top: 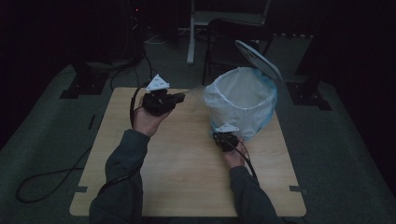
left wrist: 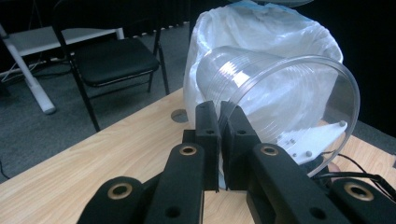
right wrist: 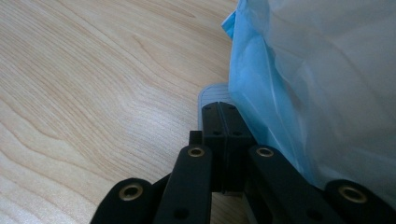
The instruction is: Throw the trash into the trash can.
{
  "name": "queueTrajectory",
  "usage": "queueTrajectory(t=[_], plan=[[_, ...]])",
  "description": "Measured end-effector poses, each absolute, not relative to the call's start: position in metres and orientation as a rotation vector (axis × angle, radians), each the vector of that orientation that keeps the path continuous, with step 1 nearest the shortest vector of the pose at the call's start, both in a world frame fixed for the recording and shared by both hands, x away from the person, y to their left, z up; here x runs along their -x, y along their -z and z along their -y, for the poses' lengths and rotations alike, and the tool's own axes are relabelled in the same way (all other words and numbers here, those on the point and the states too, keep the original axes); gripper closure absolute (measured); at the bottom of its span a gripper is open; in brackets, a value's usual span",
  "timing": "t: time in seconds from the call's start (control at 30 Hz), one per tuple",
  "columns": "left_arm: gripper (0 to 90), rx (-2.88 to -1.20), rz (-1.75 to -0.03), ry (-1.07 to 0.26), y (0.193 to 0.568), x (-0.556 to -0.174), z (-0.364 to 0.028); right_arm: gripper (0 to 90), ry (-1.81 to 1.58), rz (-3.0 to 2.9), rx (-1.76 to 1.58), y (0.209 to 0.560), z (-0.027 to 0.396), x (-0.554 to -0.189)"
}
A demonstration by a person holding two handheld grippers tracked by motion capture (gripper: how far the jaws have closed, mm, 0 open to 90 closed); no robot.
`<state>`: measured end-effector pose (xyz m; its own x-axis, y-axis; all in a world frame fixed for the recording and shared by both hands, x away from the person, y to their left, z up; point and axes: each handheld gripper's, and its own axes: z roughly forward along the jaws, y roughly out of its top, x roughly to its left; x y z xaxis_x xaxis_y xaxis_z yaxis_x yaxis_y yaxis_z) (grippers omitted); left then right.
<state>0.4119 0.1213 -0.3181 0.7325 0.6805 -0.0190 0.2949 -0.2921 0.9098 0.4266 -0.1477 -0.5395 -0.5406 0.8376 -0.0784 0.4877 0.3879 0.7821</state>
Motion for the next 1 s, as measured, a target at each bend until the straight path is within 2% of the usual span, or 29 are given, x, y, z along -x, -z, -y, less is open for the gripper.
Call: queueTrajectory(t=[1.0], plan=[[87.4,-1.886,-0.708,-0.426,0.298,-0.431,-0.086,90.0,-1.002,-2.186,-1.133,0.54,0.148,-0.427]])
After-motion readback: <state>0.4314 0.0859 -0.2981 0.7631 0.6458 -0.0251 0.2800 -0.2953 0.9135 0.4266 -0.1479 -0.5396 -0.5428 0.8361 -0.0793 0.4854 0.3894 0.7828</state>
